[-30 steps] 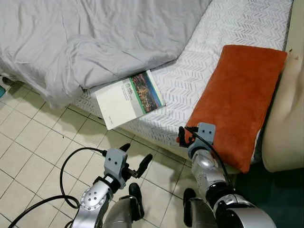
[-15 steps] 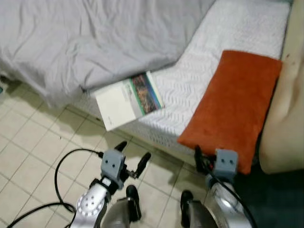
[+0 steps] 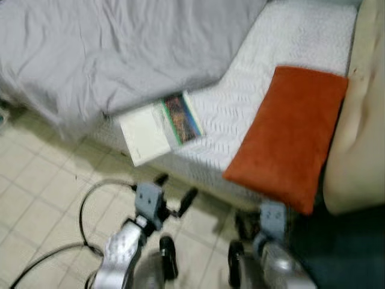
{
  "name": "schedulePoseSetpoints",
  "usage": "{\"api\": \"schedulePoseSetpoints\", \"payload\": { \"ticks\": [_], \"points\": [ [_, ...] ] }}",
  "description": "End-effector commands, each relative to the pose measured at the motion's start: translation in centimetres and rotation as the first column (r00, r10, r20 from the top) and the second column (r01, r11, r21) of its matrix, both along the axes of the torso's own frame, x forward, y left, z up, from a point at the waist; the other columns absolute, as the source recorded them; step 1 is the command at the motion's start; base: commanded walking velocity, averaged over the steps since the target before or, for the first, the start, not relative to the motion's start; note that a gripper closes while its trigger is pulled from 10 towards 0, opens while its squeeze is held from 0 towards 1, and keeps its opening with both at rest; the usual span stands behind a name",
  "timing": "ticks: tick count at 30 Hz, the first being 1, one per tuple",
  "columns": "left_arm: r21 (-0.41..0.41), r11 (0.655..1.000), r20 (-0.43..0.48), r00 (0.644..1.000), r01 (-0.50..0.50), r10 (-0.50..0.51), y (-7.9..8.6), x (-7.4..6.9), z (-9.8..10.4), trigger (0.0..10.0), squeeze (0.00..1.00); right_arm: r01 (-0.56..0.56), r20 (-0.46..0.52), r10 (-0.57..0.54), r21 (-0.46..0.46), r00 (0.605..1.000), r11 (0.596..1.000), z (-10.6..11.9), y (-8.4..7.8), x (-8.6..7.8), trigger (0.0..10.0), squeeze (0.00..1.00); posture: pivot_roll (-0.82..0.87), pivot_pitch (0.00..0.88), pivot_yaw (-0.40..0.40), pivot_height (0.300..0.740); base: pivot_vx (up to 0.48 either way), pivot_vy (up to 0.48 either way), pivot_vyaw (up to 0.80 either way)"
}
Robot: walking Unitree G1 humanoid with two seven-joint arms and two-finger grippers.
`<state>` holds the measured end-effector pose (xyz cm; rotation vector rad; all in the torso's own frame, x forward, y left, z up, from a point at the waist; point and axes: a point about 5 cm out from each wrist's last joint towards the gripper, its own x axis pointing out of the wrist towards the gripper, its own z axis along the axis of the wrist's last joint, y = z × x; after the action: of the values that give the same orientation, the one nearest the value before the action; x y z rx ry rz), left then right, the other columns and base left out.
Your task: Clean up the room
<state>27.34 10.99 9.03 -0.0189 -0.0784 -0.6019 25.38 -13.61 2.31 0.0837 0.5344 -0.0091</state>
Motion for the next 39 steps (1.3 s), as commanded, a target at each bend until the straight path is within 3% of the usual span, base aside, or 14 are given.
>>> {"api": "schedulePoseSetpoints", "payload": {
  "ticks": [1,4,7,10,14,17,21,23,32,39],
  "points": [
    [-0.01,1.0,-0.061,0.998,0.021,-0.022,-0.1,-0.3,-1.1,10.0,0.0,-0.002,-0.105,0.004,0.023,0.994,1.0,-2.2,0.4,-1.2,10.0,0.0,0.0,0.415,0.063,0.74,0.0,0.0,0.0],
    [-0.033,0.998,-0.104,0.993,0.051,-0.055,-0.4,0.3,-1.2,10.0,0.0,-0.027,-0.131,0.029,0.016,0.991,1.0,-2.8,1.1,-0.5,10.0,0.0,0.02,0.43,0.075,0.74,0.0,0.0,0.0],
    [-0.061,0.992,-0.175,0.977,0.11,-0.119,-0.9,1.4,-1.8,10.0,0.0,-0.071,-0.125,0.067,-0.028,0.99,0.997,-3.3,2.1,1.9,10.0,0.0,0.04,0.441,0.08,0.74,0.0,0.0,0.0],
    [-0.053,0.991,-0.181,0.974,0.126,-0.134,-0.9,1.4,-1.8,10.0,0.0,-0.055,-0.112,0.052,-0.027,0.992,0.998,-3.0,2.3,2.7,10.0,0.0,0.05,0.444,0.084,0.74,0.0,0.0,0.0],
    [-0.057,0.985,-0.195,0.966,0.164,-0.172,-0.9,1.0,-2.0,10.0,0.0,-0.031,-0.078,0.03,-0.01,0.997,0.999,-2.0,2.8,3.8,10.0,0.0,0.05,0.447,0.085,0.74,0.0,0.0,0.0],
    [-0.043,0.964,-0.259,0.929,0.263,-0.265,-1.0,-0.7,-3.2,10.0,0.0,-0.027,-0.045,0.027,0.001,0.999,1.0,-1.4,3.6,4.7,10.0,0.0,0.05,0.445,0.085,0.74,0.0,0.0,0.0],
    [-0.023,0.962,-0.274,0.923,0.274,-0.269,-0.9,-1.0,-3.8,10.0,0.0,-0.028,-0.044,0.028,-0.005,0.999,1.0,-1.6,3.6,4.8,10.0,0.0,0.05,0.445,0.085,0.74,0.0,0.0,0.0],
    [0.033,0.961,-0.263,0.93,0.273,-0.255,-0.5,-1.2,-4.3,10.0,0.0,-0.029,-0.027,0.028,-0.054,0.999,0.998,-1.4,3.2,5.3,10.0,0.0,0.05,0.45,0.084,0.74,0.0,0.0,0.0],
    [0.039,0.967,-0.249,0.94,0.25,-0.233,0.2,-0.9,-3.7,10.0,0.0,0.014,0.018,-0.011,-0.198,1.0,0.98,-0.2,0.9,6.8,10.0,0.0,0.07,0.456,0.09,0.74,0.0,0.0,0.0],
    [0.033,0.964,-0.251,0.936,0.262,-0.246,0.2,-1.6,-3.9,10.0,0.0,0.112,0.088,-0.095,-0.205,0.992,0.972,1.7,-1.1,8.5,10.0,0.0,0.08,0.458,0.096,0.74,0.0,0.0,0.0]
  ]
}}
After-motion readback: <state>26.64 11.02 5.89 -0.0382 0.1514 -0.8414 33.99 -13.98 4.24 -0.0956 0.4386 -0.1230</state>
